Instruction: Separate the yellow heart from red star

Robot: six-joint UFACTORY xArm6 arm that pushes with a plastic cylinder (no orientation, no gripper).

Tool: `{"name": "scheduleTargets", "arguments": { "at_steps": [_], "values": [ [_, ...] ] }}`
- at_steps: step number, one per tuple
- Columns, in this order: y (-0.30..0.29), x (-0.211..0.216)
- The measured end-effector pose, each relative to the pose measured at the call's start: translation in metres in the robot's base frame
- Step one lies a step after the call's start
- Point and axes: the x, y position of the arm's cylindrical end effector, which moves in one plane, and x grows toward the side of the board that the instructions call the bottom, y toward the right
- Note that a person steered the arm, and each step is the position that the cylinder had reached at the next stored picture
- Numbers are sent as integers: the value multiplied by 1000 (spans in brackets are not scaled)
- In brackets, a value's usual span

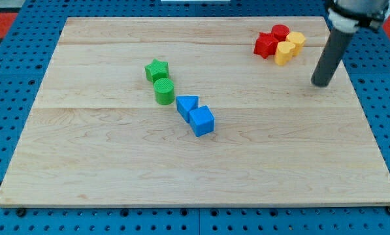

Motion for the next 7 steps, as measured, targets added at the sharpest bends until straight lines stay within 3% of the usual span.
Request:
{"name": "scheduleTargets", "arguments": {
  "at_steps": [1,2,5,6,7],
  "values": [
    [4,-56],
    [2,-65],
    [-106,-66],
    [-112,-71],
    [-75,-83]
  ]
}}
